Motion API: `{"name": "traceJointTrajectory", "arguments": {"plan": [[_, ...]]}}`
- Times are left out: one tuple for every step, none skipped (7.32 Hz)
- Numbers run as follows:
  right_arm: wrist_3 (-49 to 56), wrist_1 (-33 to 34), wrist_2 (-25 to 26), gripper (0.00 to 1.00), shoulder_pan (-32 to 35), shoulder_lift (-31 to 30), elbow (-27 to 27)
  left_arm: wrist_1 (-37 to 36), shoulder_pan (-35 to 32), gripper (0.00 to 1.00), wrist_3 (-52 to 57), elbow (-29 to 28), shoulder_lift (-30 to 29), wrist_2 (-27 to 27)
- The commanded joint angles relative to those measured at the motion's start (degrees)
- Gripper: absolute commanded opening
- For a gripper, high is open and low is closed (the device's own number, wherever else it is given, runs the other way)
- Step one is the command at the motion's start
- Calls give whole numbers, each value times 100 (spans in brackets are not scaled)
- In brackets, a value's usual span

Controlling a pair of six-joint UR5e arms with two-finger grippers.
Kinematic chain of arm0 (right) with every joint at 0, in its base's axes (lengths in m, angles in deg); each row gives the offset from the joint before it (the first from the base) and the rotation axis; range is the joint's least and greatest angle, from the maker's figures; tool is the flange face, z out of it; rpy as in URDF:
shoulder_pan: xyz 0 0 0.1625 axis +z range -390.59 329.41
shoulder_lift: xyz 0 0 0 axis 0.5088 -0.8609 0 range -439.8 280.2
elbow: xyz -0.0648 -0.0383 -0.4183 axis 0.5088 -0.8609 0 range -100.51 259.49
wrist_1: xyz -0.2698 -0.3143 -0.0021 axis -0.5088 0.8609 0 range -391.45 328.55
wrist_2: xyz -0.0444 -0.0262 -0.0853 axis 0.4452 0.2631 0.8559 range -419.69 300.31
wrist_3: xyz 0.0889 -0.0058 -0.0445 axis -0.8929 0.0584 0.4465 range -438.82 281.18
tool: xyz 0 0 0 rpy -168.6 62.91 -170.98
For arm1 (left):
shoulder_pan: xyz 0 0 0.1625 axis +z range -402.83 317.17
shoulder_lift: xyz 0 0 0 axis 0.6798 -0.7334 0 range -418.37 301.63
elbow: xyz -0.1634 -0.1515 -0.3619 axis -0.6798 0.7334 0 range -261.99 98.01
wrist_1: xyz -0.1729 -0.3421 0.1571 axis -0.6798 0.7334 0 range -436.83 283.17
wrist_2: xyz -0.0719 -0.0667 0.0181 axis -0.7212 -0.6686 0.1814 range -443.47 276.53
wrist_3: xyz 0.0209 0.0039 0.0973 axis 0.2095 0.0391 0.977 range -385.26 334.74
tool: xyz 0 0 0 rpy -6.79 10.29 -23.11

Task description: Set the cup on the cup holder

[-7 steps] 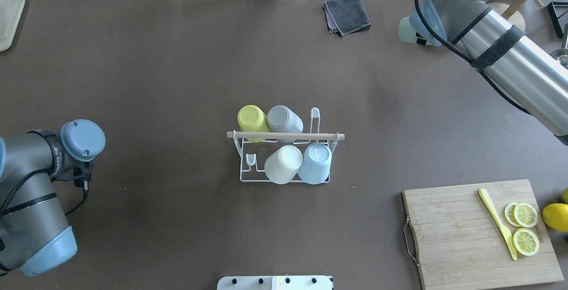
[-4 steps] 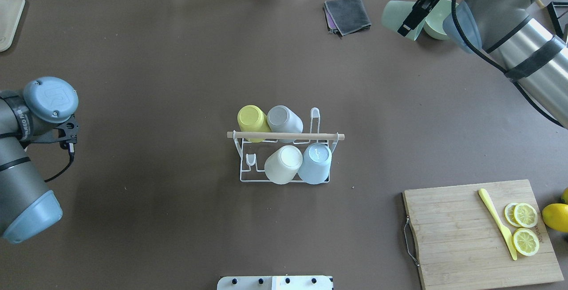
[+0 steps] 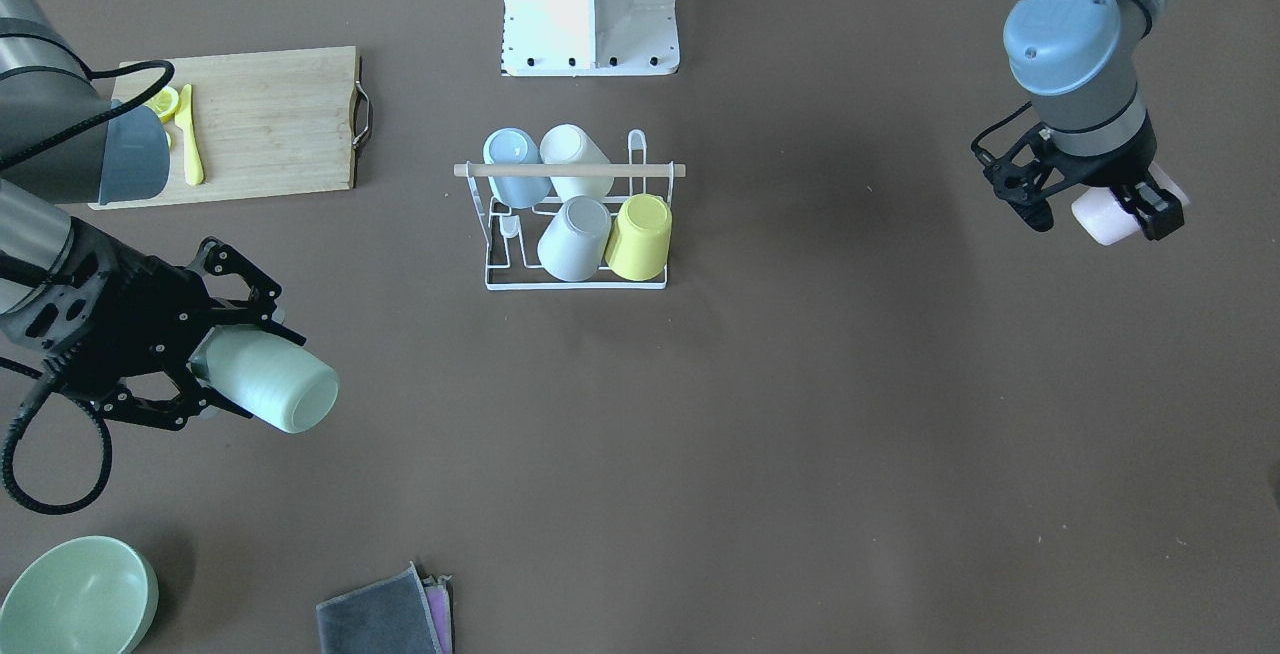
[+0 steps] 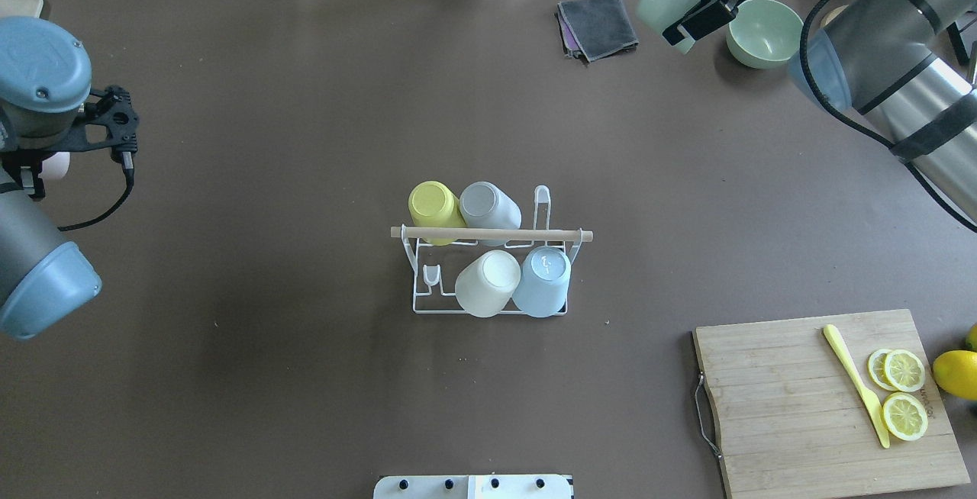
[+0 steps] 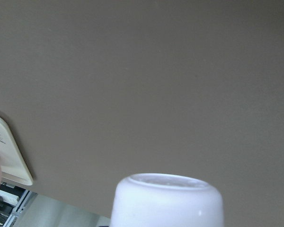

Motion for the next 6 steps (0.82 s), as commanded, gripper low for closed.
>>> {"name": "traceJointTrajectory", "arguments": {"plan": [[-588,-726,-179,26,10,-139,-2,9,-186,27,45,514,-424,2],[-624,-980,-198,23,1,-201,-1,-9,-151,30,62,588,-495,20],[-625,-1270,-146,23,1,-211,-10,-9,-177,27,97,615,-504,20],[-660,-2030,54,23,1,-376,-28,244,-151,27,106,580,-495,-23],[-790,-2812,239,22,-8,-517,-106,907,-142,27,37,475,-400,-50],[-870,-3672,528,21,-69,-518,-342,1149,-133,27,-164,370,-373,-398]]}}
